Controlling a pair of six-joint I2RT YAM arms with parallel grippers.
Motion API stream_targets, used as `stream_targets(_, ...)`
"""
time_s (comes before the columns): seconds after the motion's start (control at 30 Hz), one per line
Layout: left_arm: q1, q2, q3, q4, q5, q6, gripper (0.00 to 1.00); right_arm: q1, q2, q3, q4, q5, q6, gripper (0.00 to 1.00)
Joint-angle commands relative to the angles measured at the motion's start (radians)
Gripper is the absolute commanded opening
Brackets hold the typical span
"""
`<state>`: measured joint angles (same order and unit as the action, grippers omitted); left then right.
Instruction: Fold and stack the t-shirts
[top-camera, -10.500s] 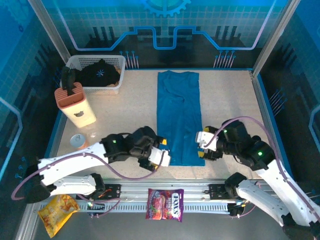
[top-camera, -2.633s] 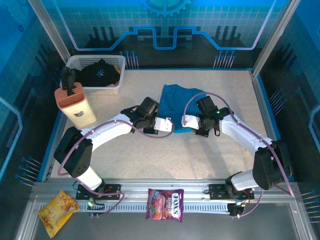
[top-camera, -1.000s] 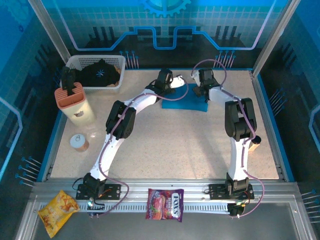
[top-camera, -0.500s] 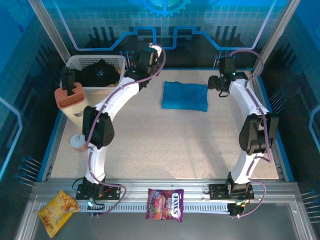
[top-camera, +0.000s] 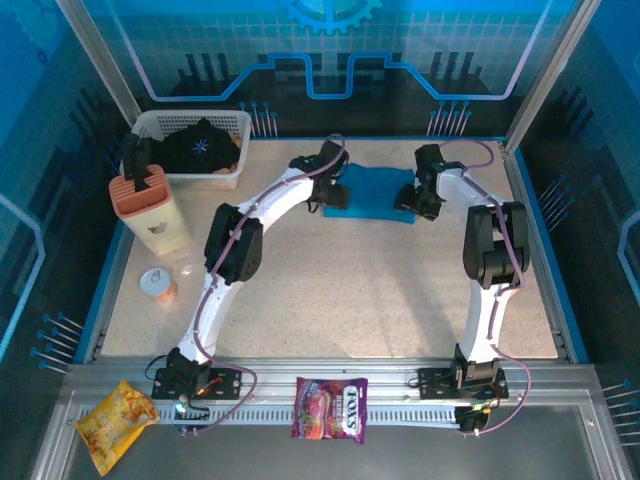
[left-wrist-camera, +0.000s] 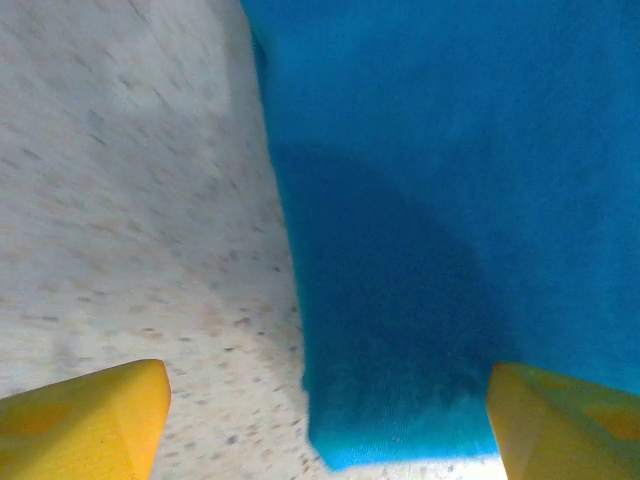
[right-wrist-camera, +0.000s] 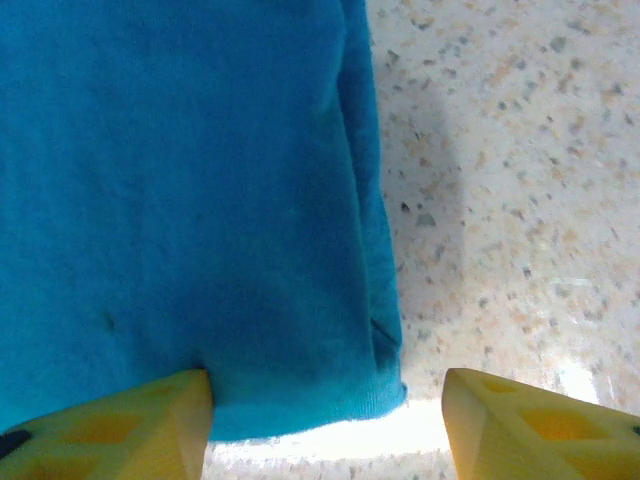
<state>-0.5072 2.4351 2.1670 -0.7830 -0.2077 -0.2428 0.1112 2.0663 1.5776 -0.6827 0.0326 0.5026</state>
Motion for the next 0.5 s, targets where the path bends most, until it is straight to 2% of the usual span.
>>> stream_targets(0.0,0.011,0.047,0.091,-0.051,0.032,-0.077,0.83,0.006,0.055,0.061,0.022,0.003,0.019,0.53)
stream_targets(0.13,0.01,0.099,0.104,-0.024,0.05,-0.089,0.8,0.005,0.119,0.098,0.034,-0.03,0.012,0.37)
stream_targets(0.2,0.01,0.118,0.108,-0.009,0.057,-0.093,0.72,0.006,0.151,0.112,0.043,-0.05,0.01,0.26)
stream_targets(0.33,0.016,0.163,0.155,-0.021,0.038,-0.091,0.47,0.006,0.216,0.154,0.051,-0.077,0.004,0.1)
stream_targets(0.4,0.03,0.192,0.194,-0.039,0.028,-0.092,0.29,0.006,0.25,0.194,0.047,-0.092,-0.004,0.04)
stream_targets(0.47,0.051,0.217,0.229,-0.055,0.031,-0.099,0.16,0.006,0.292,0.245,0.033,-0.101,-0.009,0.0)
